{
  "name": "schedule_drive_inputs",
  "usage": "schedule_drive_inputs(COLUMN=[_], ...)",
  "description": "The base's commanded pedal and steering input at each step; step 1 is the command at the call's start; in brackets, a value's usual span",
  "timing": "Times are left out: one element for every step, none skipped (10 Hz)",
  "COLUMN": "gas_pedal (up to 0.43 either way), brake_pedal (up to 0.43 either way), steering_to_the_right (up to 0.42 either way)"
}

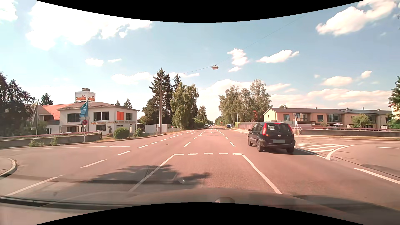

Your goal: Follow the waypoints while adhering to traffic rules and regulations

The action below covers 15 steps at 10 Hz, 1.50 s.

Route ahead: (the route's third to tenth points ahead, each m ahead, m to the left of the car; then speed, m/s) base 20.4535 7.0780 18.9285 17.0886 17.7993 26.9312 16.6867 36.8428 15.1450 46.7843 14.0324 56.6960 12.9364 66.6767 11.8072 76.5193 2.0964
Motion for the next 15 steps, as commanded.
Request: schedule_drive_inputs(gas_pedal=[0.000,0.000,0.000,0.000,0.000,0.000,0.000,0.000,0.000,0.000,0.000,0.000,0.000,0.000,0.000], brake_pedal=[0.116,0.116,0.116,0.116,0.116,0.116,0.110,0.104,0.104,0.110,0.110,0.110,0.110,0.110,0.110], steering_to_the_right=[-0.002,-0.002,-0.002,-0.002,-0.002,-0.002,-0.002,-0.002,-0.002,-0.002,-0.002,-0.002,-0.002,-0.002,-0.002])
